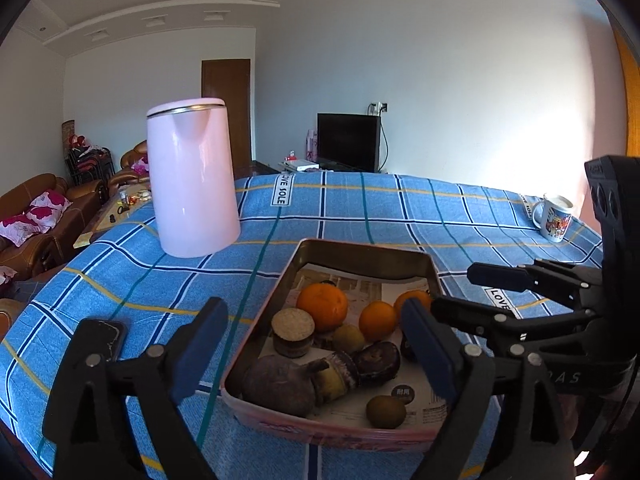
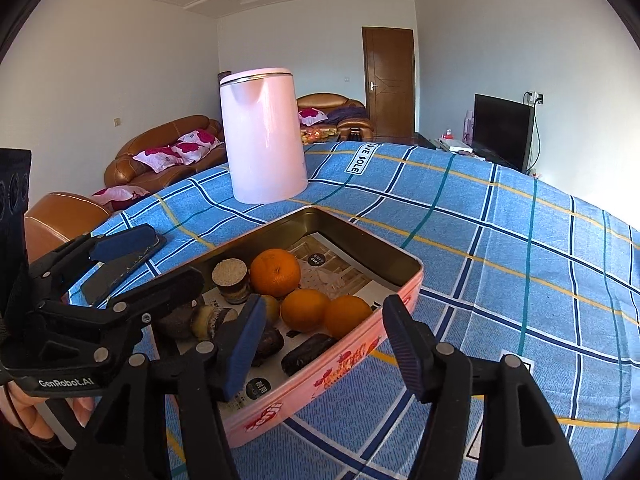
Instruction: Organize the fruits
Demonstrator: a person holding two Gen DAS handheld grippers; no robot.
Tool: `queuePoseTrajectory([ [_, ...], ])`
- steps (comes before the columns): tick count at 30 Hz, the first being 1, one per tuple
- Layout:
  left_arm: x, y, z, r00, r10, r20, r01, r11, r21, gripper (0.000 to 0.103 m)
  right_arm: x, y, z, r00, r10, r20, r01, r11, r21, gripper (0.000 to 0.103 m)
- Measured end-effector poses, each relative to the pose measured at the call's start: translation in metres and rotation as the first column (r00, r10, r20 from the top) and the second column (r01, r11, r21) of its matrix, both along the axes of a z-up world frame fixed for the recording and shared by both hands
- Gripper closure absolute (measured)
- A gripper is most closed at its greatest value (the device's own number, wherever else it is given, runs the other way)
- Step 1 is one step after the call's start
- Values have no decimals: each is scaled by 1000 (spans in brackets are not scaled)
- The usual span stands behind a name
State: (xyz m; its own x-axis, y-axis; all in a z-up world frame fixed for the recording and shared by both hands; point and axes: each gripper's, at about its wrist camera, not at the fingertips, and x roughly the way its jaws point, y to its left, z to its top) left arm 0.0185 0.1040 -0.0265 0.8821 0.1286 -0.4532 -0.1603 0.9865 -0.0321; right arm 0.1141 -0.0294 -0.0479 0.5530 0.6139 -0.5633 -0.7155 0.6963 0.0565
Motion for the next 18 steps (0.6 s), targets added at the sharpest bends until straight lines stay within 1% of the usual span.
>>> queuePoseTrajectory([
  [2, -5, -1, 4, 1000, 3, 21, -3, 1000, -1, 7, -6, -5, 3, 1000, -8, 13, 8, 1000, 7, 40],
  [3, -6, -1, 5, 1000, 4, 30, -4, 1000, -3, 7, -9, -7, 5, 1000, -14, 21, 14, 1000, 10, 39],
  [5, -9, -2, 8, 999, 6, 40, -5, 1000, -8, 6, -16, -12, 8, 999, -27, 38, 26, 999, 18, 35],
  [8, -13, -3, 11, 999, 6, 52, -6, 1000, -6, 6, -22, -20, 12, 998, -41, 50, 39, 999, 34, 33],
  [15, -16, -9, 14, 998, -1, 59, 1, 1000, -9, 4, -32, -35, 17, 996, -59, 65, 56, 997, 52, 32],
  [18, -16, -12, 14, 998, -5, 56, 5, 1000, -4, 4, -34, -38, 19, 995, -66, 72, 63, 997, 51, 29],
])
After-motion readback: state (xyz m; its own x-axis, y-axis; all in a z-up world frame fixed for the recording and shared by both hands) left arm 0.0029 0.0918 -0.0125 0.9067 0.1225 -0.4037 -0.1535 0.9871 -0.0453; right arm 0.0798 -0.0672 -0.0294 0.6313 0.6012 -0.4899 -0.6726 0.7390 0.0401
